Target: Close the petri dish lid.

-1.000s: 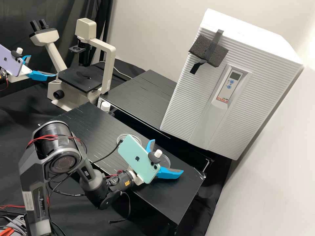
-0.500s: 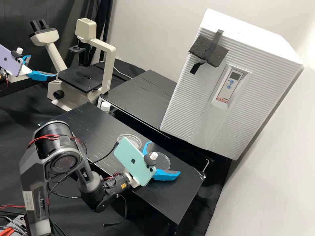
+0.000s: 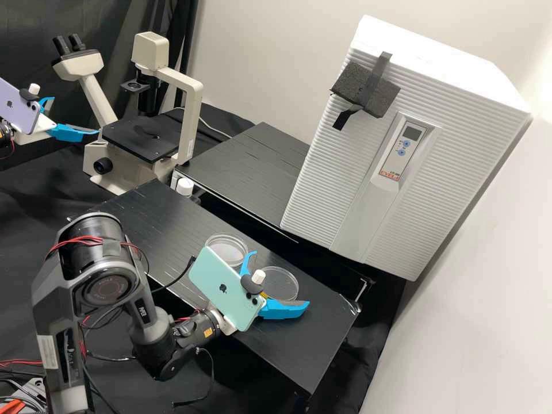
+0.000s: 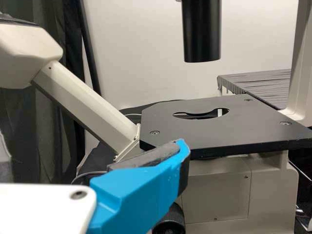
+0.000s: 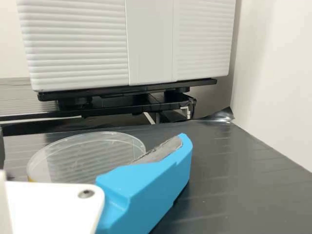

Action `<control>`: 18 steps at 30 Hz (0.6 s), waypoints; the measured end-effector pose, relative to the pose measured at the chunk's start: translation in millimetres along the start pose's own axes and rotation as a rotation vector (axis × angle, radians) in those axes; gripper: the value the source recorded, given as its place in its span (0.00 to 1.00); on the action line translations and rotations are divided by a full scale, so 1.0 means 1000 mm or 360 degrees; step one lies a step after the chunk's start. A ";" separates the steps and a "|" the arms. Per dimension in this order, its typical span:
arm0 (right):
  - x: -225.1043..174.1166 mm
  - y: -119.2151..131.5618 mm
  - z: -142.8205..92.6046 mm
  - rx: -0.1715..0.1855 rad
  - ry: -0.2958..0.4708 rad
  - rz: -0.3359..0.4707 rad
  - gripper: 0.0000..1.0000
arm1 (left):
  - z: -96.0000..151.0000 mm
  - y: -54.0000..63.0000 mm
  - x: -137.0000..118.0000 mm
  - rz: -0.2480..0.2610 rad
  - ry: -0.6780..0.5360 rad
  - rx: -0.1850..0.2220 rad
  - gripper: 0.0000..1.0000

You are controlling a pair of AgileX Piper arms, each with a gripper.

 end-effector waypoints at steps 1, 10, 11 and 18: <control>0.000 0.000 0.000 -0.0006 -0.0001 -0.0002 1.00 | 0.000 0.000 0.000 0.0000 0.0000 0.0000 1.00; -0.002 -0.001 0.002 -0.0147 0.0000 -0.0013 1.00 | 0.000 0.000 0.000 0.0000 0.0000 0.0000 1.00; -0.002 -0.001 0.002 -0.0159 0.0012 -0.0005 1.00 | 0.000 0.000 0.000 0.0000 0.0000 0.0000 1.00; -0.001 -0.002 0.003 -0.0192 0.0022 -0.0001 1.00 | 0.000 0.000 0.000 0.0000 0.0000 0.0000 1.00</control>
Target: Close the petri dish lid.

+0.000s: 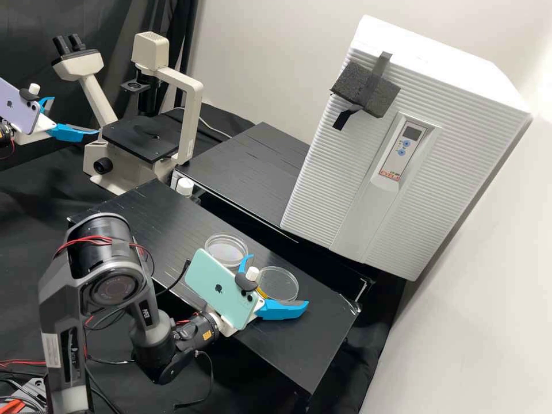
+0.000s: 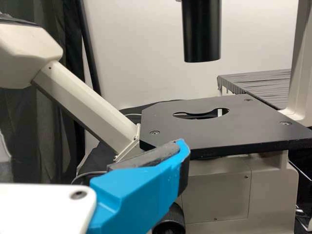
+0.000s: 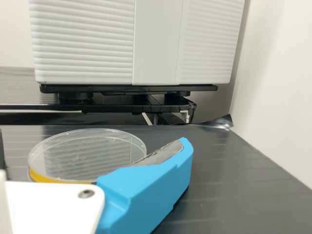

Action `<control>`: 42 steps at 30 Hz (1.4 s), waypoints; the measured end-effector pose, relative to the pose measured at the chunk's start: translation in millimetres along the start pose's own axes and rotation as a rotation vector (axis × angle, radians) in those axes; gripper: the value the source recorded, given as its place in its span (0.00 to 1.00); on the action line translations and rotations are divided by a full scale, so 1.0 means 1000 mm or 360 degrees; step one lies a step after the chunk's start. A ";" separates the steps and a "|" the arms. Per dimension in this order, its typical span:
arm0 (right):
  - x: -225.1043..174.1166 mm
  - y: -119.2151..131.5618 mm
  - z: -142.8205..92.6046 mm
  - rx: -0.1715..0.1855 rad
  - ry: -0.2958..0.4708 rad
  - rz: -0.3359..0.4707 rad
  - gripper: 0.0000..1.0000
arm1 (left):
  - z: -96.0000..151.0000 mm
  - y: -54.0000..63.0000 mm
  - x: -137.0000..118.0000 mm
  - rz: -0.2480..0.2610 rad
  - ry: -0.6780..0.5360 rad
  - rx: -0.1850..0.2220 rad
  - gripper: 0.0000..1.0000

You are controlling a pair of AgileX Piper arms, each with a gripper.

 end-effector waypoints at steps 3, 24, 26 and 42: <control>0.000 0.000 0.000 0.0001 -0.0002 -0.0002 0.00 | 0.000 0.000 0.000 0.0000 0.0000 0.0000 1.00; 0.001 -0.002 0.000 0.0014 -0.0013 0.0005 0.00 | 0.000 0.000 0.000 0.0000 0.0000 0.0000 1.00; 0.001 -0.001 0.000 0.0015 -0.0015 0.0007 0.00 | 0.000 0.000 0.000 0.0000 0.0000 0.0000 1.00; 0.002 -0.003 -0.002 0.0029 -0.0020 0.0018 0.00 | 0.000 0.000 0.000 0.0000 0.0000 0.0000 1.00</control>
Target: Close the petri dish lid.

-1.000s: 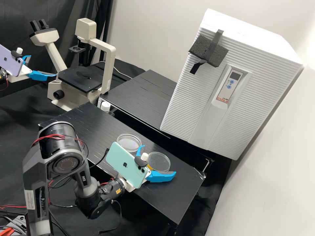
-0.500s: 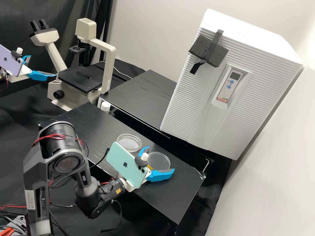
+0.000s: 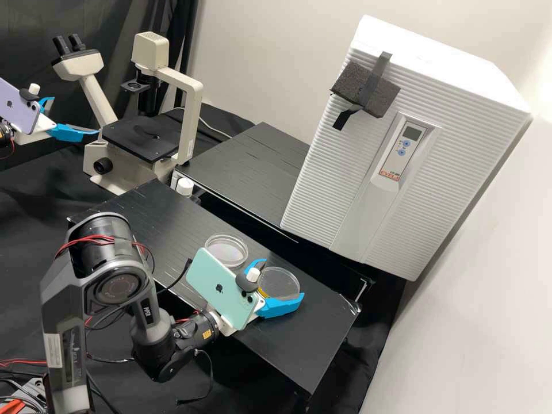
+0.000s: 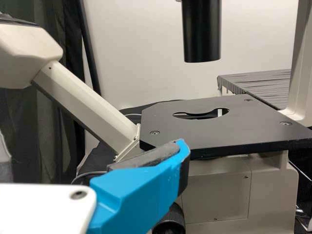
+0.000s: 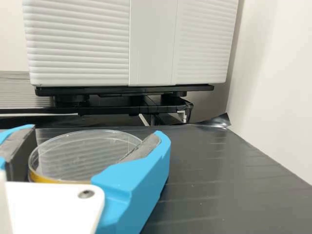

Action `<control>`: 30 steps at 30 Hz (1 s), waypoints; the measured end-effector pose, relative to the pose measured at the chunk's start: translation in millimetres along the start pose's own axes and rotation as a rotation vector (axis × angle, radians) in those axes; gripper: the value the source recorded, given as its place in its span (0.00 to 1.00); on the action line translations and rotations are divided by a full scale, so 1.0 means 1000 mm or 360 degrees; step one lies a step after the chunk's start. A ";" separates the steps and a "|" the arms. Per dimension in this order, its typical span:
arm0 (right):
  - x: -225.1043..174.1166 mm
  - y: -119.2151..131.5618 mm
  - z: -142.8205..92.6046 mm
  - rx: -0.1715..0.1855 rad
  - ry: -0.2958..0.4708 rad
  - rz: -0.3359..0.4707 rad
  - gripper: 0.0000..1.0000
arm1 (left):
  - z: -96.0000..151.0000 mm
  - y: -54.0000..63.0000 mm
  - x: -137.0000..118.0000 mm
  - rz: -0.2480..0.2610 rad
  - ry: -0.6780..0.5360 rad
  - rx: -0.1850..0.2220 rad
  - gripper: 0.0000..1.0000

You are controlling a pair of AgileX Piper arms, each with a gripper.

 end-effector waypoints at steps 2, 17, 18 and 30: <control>0.000 0.000 0.000 0.0000 0.0002 -0.0002 0.00 | 0.000 0.000 0.000 0.0000 0.0000 0.0000 1.00; -0.021 0.022 -0.041 0.0216 0.0244 0.0081 0.00 | 0.000 0.000 0.000 0.0000 0.0000 0.0000 1.00; -0.023 0.022 -0.046 0.0213 0.0287 0.0079 0.00 | 0.000 0.000 0.000 0.0000 0.0000 0.0000 1.00; -0.033 -0.013 -0.099 0.0159 0.0646 -0.0111 0.00 | 0.000 0.000 0.000 0.0000 0.0000 0.0000 1.00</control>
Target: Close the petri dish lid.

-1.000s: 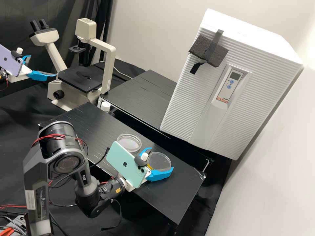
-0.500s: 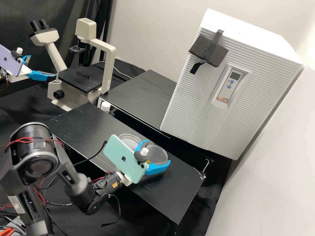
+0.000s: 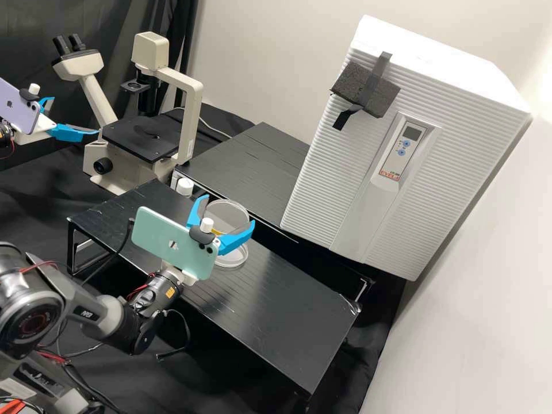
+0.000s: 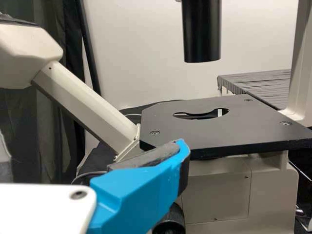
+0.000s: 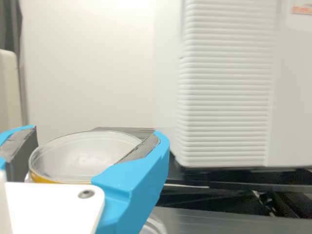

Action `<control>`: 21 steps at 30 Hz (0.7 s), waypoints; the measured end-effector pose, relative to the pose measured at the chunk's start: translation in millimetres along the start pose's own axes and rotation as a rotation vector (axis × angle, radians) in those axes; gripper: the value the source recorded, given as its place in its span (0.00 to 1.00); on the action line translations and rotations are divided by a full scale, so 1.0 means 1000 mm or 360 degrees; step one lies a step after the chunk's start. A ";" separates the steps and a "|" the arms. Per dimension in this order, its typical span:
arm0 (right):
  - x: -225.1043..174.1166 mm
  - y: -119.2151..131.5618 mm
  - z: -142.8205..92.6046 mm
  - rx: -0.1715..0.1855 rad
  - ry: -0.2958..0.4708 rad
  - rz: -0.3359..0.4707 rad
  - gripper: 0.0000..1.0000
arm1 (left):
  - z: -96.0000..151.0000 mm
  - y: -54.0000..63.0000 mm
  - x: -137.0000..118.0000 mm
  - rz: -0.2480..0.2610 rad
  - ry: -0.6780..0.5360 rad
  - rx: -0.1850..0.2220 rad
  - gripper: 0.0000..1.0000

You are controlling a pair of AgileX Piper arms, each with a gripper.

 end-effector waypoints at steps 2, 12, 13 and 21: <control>0.002 -0.005 -0.001 -0.0025 -0.0002 -0.0024 0.00 | 0.000 0.000 0.000 0.0000 0.0000 0.0000 1.00; 0.021 -0.015 0.001 -0.0117 -0.0061 -0.0016 0.00 | 0.000 0.000 0.000 0.0000 0.0000 0.0000 1.00; 0.023 -0.016 0.002 -0.0128 -0.0071 -0.0018 0.00 | 0.000 0.000 0.000 0.0000 0.0000 0.0000 1.00; 0.026 -0.020 0.005 -0.0183 -0.0105 -0.0029 0.00 | 0.000 0.000 0.000 0.0000 0.0000 0.0000 1.00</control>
